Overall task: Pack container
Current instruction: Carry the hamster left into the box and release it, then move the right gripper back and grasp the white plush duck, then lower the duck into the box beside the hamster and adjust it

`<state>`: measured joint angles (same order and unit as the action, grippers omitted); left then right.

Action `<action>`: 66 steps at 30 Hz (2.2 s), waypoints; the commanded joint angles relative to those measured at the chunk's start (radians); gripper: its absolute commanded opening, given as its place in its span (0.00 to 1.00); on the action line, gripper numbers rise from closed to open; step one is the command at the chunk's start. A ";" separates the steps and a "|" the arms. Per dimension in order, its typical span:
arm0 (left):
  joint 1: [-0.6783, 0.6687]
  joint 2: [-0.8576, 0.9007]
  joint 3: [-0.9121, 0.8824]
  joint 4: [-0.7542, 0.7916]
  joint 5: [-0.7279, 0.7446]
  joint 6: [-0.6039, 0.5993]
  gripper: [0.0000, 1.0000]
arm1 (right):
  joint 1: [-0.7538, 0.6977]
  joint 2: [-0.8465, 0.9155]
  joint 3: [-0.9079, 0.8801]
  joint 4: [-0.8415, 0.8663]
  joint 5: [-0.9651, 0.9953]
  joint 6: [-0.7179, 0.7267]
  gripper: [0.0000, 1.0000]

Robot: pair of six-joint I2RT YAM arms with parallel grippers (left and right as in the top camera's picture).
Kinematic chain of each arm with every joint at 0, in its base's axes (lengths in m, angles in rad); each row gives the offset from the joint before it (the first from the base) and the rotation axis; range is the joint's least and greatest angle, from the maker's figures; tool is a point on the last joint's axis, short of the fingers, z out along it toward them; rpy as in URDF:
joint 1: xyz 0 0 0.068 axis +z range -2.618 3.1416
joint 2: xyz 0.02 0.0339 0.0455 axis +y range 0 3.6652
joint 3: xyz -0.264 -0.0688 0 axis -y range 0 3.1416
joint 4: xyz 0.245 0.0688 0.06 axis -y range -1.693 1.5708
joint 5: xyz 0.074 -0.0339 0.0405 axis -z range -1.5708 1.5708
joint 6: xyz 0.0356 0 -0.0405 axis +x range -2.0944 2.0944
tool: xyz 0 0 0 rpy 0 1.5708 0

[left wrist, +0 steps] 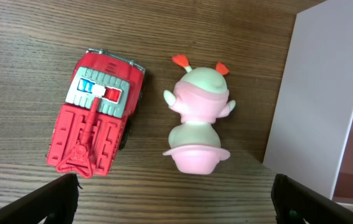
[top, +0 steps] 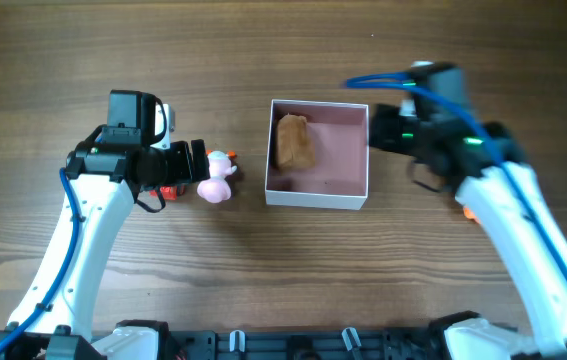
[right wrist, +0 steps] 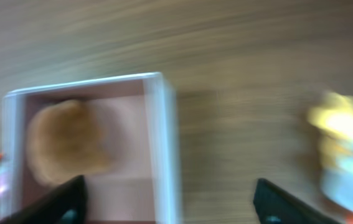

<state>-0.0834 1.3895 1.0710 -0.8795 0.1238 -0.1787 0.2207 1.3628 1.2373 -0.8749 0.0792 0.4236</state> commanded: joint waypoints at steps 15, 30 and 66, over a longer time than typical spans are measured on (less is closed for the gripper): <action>0.003 0.005 0.018 -0.001 -0.006 -0.009 1.00 | -0.542 0.204 -0.238 0.116 0.028 0.010 0.99; 0.003 0.005 0.018 -0.001 -0.006 -0.009 1.00 | -0.509 0.214 -0.237 0.119 -0.046 -0.027 0.08; 0.003 0.005 0.018 -0.001 -0.006 -0.009 1.00 | 0.246 0.279 -0.237 0.497 0.045 0.179 0.04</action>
<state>-0.0834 1.3895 1.0710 -0.8799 0.1242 -0.1787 0.4641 1.5833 1.0008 -0.3920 0.0544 0.5846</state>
